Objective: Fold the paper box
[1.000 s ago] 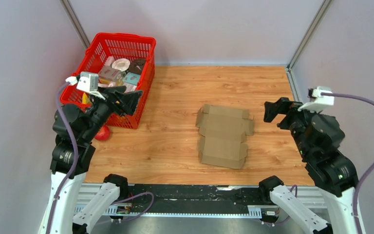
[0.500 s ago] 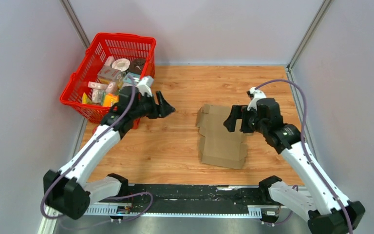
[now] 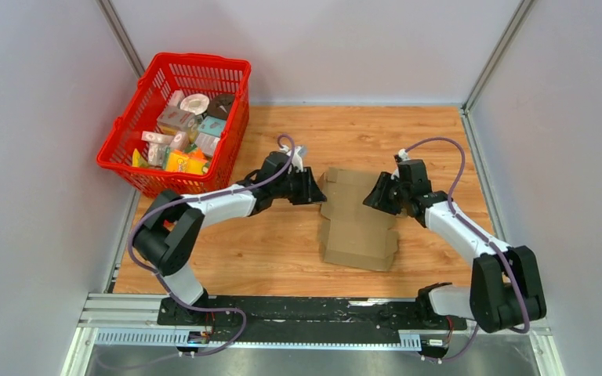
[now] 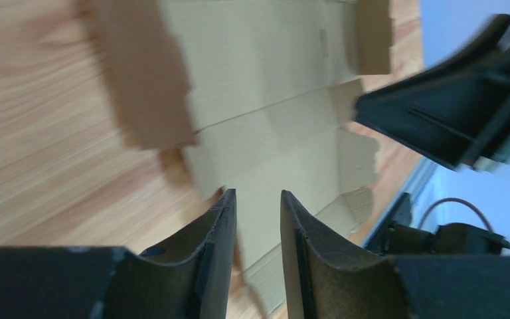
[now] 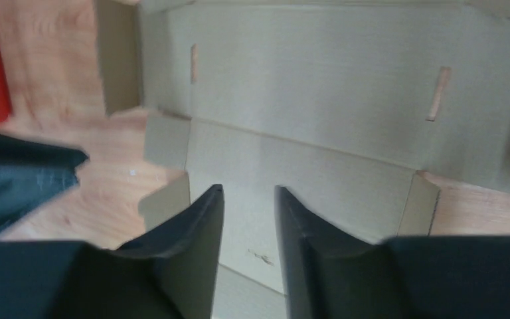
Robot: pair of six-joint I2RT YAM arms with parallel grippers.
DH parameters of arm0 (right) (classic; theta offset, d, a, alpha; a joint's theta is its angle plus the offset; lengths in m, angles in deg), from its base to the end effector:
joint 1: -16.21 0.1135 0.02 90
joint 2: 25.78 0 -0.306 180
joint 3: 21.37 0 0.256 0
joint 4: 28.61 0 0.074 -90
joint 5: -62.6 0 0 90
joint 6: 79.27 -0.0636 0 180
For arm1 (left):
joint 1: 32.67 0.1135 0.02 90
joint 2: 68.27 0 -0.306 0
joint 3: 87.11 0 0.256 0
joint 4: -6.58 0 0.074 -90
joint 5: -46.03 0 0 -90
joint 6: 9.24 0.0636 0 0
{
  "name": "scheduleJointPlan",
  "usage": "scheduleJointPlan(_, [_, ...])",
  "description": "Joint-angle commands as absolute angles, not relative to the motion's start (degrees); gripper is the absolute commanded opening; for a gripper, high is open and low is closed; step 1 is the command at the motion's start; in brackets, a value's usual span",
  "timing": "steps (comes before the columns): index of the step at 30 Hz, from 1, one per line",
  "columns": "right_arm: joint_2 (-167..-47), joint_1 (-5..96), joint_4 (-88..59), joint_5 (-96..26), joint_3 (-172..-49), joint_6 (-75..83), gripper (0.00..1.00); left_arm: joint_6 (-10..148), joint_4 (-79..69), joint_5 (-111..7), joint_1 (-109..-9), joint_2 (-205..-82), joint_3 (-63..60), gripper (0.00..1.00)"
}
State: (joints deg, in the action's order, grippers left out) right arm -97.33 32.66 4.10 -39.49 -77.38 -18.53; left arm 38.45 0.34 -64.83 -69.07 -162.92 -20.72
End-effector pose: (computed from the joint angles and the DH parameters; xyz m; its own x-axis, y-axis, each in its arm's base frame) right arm 0.2461 0.0865 0.2336 -0.8249 0.2548 -0.5045 -0.0085 0.8869 0.4618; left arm 0.2926 -0.2439 0.2217 -0.8694 -0.1405 -0.4737 0.2779 0.6537 -0.7039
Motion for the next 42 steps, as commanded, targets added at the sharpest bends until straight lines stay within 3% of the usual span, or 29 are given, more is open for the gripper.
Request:
scheduleJointPlan(1, [-100.57,27.47,-5.48,-44.26,-75.62,-22.76,0.37,33.74,11.76,-68.57,-72.92,-167.91,-12.85,0.36])
scheduleJointPlan(4, [-99.79,25.61,-3.02,-39.65,-74.39,-22.67,0.29,31.72,11.83,-68.31,-73.53,-171.96,-10.72,0.30])
scheduleJointPlan(8, [-94.87,24.74,-1.78,-35.31,-69.83,-23.98,0.27,31.45,10.70,-67.09,-73.53,-175.66,-10.45,0.26])
scheduleJointPlan(13, [-89.69,22.02,-1.70,-29.97,-62.09,-26.27,0.28,32.77,6.40,-65.68,-73.01,-178.39,-12.20,0.15])
scheduleJointPlan(21, [-93.45,15.06,-1.26,-34.15,-64.45,-25.14,0.32,39.88,-4.24,-63.40,-69.84,-178.49,-12.29,0.12])
scheduleJointPlan(25, [-88.99,18.55,0.67,-33.22,-67.00,-22.23,0.34,44.01,-5.64,-61.46,-69.84,-174.80,-13.44,0.29])
scheduleJointPlan(32, [-81.85,28.51,-1.15,-28.01,-72.62,-18.11,0.47,49.99,-11.01,-60.31,-69.84,-170.84,-11.15,0.43])
scheduleJointPlan(35, [-88.51,28.51,-3.89,-34.33,-76.83,-16.78,0.52,50.61,-9.43,-60.32,-69.93,-168.21,-11.24,0.50])
scheduleJointPlan(37, [-95.78,28.51,-4.33,-38.63,-81.75,-15.47,0.55,51.40,-11.44,-58.04,-69.84,-166.71,-9.75,0.61])
scheduleJointPlan(42, [-109.17,28.86,-2.49,-46.01,-90.72,-11.52,0.60,54.65,-18.13,-48.80,-69.84,-167.83,-2.56,0.71])
